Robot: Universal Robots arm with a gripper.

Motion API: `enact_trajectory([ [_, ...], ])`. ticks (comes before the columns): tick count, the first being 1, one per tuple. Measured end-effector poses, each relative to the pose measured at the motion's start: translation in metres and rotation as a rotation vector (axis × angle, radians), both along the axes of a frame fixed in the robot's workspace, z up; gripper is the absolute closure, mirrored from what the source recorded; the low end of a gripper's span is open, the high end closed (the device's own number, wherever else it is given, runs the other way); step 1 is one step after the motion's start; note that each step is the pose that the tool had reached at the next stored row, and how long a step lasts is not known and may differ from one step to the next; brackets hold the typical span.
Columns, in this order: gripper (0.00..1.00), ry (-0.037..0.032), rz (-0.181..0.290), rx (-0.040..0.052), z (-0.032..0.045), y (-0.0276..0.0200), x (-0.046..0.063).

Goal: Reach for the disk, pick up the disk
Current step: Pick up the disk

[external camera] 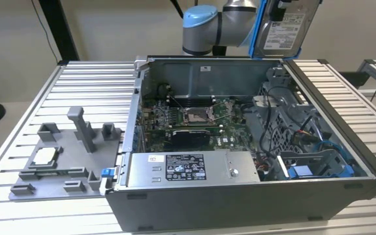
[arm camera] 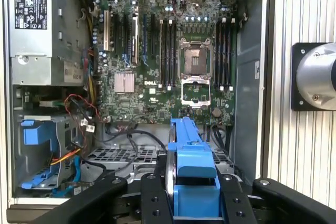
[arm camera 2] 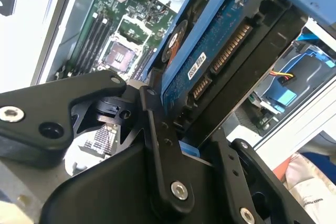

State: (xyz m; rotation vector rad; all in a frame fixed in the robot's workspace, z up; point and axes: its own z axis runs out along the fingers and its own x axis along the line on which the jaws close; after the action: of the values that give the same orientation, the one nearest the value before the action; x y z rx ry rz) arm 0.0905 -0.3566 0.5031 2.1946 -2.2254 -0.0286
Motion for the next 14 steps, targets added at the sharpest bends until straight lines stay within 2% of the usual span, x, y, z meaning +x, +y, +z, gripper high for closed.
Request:
enact_trajectory([
  [10,1.00,0.0000,0.000,0.0000,0.0000,0.0000,0.0039],
  [14,1.00,0.0002,0.000,0.0001,0.0000,-0.0029,0.0076],
])
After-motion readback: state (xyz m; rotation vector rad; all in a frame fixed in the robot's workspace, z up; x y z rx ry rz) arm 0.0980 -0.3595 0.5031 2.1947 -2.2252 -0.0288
